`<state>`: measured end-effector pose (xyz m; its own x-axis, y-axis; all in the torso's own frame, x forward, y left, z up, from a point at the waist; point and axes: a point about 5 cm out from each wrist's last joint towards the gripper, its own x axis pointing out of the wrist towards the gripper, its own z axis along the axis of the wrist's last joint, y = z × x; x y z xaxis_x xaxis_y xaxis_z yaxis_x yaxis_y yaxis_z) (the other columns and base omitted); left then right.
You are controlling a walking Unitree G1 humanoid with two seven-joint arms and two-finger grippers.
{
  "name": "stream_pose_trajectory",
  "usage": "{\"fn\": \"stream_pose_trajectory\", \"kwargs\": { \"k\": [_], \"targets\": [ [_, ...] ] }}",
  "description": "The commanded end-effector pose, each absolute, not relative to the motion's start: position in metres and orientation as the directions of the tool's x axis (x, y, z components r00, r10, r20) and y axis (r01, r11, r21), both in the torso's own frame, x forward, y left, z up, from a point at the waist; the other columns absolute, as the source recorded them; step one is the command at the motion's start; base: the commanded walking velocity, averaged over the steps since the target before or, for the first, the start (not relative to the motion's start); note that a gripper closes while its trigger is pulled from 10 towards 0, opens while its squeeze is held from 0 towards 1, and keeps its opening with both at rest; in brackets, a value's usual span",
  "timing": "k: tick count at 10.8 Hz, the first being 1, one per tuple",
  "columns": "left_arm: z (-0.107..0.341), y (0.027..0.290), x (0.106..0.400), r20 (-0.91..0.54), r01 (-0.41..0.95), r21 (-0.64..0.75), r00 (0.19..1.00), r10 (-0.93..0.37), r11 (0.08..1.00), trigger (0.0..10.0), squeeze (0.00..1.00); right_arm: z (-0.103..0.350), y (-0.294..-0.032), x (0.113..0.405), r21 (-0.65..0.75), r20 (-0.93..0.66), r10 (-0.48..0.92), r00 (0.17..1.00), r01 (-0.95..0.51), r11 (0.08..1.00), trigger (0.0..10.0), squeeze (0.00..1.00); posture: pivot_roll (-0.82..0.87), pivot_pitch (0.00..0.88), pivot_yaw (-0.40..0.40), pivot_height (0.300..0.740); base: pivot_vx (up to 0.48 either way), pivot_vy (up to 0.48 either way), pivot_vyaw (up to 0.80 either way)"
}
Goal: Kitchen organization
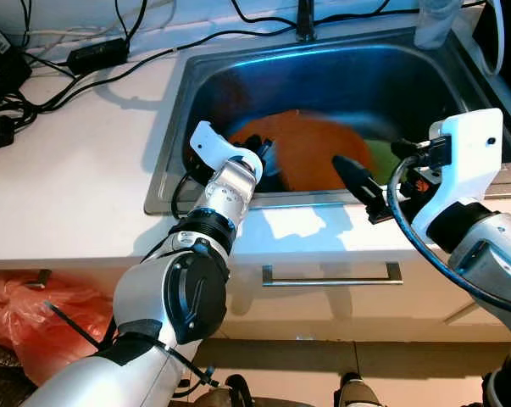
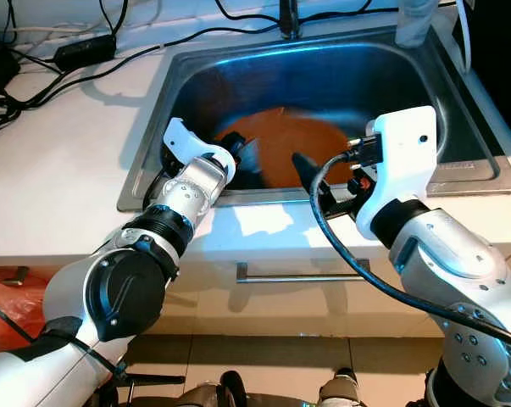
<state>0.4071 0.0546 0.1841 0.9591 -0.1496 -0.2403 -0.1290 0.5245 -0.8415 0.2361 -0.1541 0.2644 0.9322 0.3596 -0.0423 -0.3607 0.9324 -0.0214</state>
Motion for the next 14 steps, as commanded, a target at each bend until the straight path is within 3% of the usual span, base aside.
{"fn": "stream_pose_trajectory", "kwargs": {
  "k": [1,9,12,14],
  "targets": [
    [0.153,0.056,0.398,-0.358,-0.239,-0.831,0.921,-0.154,0.503,10.0,1.00,0.265,-0.152,0.234,-0.030,-0.049,0.378,0.924,-0.380,0.925,10.0,0.00,-0.38,0.206,0.147,0.740,0.000,0.000,0.00],
    [0.160,0.058,0.401,-0.338,-0.219,-0.833,0.929,-0.154,0.508,10.0,1.00,0.265,-0.154,0.237,-0.036,-0.064,0.387,0.920,-0.390,0.920,10.0,0.00,-0.37,0.200,0.134,0.740,0.000,0.000,0.00],
    [0.175,0.064,0.407,-0.261,-0.122,-0.802,0.952,-0.160,0.585,10.0,1.00,0.265,-0.152,0.245,-0.027,-0.059,0.407,0.911,-0.409,0.912,10.0,0.00,-0.31,0.174,0.113,0.740,0.000,0.000,0.00],
    [0.190,0.073,0.412,-0.181,-0.016,-0.714,0.970,-0.163,0.700,10.0,1.00,0.265,-0.147,0.254,-0.018,-0.053,0.436,0.898,-0.438,0.899,10.0,0.00,-0.26,0.156,0.096,0.740,0.000,0.000,0.00]
  ]
}}
